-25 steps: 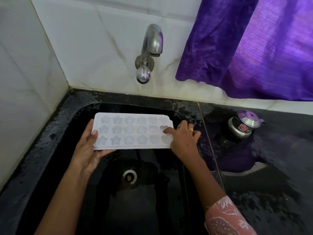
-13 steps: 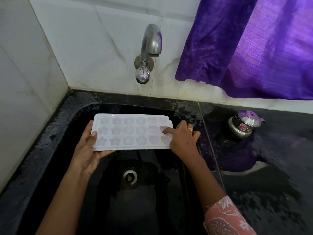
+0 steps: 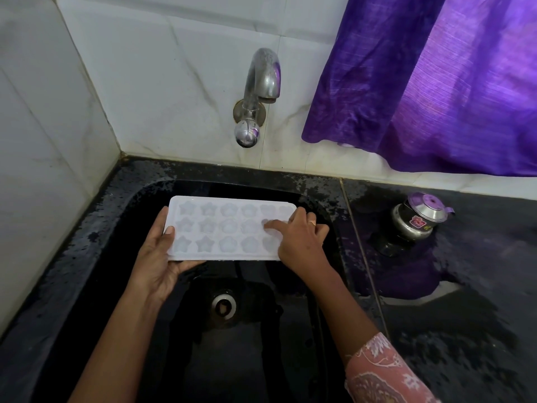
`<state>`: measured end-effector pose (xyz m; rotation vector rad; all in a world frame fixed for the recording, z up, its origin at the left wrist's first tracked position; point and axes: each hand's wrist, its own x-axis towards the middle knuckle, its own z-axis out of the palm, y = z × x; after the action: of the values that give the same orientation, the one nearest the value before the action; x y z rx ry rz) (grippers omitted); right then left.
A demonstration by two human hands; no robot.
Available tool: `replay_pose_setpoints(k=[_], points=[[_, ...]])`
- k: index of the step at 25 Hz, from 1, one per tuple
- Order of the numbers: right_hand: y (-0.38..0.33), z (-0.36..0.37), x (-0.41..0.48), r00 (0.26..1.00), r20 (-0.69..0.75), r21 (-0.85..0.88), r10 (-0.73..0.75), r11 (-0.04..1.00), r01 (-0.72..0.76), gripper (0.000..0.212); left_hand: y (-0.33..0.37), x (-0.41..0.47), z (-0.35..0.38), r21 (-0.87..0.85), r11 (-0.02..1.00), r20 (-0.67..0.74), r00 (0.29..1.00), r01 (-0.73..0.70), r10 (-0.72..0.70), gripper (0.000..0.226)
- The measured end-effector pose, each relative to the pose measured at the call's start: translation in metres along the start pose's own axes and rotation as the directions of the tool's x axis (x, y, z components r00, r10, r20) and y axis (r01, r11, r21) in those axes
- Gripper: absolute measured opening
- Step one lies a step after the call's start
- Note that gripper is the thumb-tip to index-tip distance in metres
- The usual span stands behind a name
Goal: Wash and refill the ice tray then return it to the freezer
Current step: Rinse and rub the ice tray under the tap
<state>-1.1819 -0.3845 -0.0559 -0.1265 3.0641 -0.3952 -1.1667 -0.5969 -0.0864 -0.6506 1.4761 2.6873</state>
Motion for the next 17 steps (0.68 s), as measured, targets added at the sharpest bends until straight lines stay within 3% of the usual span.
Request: replay_pose_setpoints(k=[12,17], points=[[0.0049,-0.0033,0.0018,1.0,-0.005,-0.109,-0.013,0.994,0.012,0.052,-0.0011,-0.0044,0.0028,-0.008,1.0,-0.009,1.0,-0.003,0.003,0.045],[-0.0025,-0.0047,0.0024,1.0,0.002,-0.068,-0.021,0.997,0.021,0.055,-0.0003,-0.0031,0.002,-0.021,1.0,-0.01,1.0,-0.014,0.014,0.045]])
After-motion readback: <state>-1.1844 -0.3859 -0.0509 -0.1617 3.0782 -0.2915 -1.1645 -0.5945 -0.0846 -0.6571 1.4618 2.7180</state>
